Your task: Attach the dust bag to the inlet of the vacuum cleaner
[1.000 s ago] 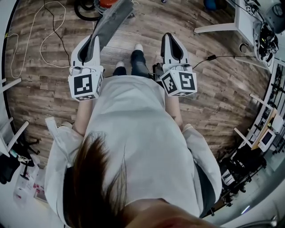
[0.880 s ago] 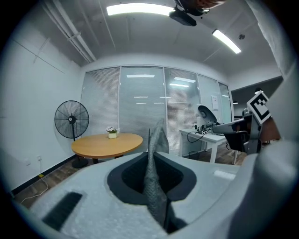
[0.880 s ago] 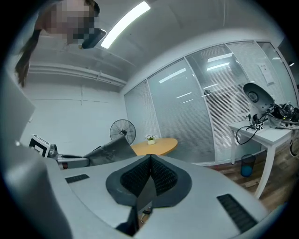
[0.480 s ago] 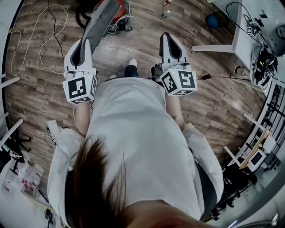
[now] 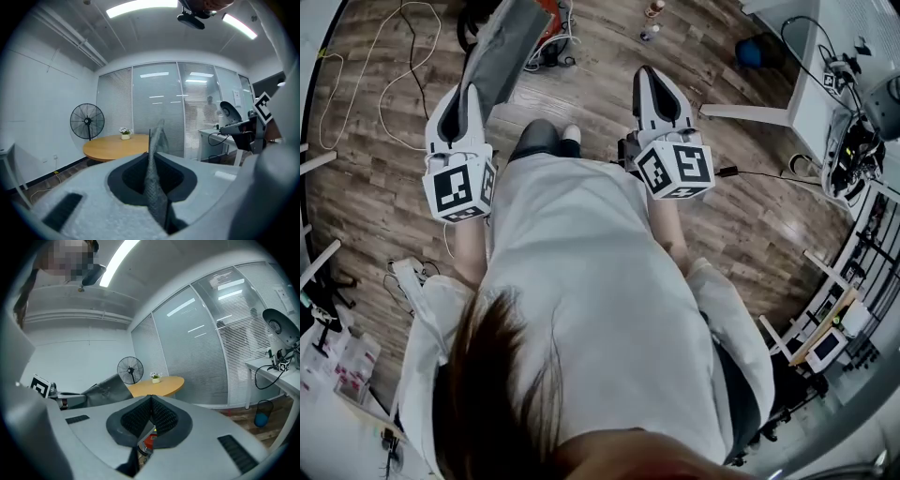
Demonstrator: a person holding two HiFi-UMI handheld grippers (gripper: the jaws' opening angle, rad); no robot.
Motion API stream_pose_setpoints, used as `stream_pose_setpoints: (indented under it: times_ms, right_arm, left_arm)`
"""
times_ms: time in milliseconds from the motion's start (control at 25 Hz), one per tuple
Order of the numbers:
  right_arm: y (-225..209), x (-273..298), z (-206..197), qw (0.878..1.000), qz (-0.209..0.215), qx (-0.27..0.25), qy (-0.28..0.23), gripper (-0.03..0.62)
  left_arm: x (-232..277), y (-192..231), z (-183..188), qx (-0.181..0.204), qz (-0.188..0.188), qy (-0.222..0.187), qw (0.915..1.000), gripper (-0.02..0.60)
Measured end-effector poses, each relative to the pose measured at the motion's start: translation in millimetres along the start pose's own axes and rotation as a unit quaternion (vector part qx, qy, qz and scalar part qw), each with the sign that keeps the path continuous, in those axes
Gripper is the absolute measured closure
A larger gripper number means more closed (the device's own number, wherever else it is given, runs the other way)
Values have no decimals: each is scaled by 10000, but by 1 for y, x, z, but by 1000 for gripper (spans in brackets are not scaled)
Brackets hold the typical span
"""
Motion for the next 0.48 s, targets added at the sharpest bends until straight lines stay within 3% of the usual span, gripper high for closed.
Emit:
stream_pose_setpoints:
  times_ms: [480]
  right_arm:
    - [-2,61,5,9997,-132,89,196,591]
  left_arm:
    - [61,24,5,-30,-331,138,9994,543]
Point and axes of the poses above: the fingertips, and each gripper's own axes: x forward along the fingers, y to its left, z out of its top, the point moved 3 cm from there along -x, backward along the fingers, and after that the axes turned 3 degrees about y, right-handed, at the moved point
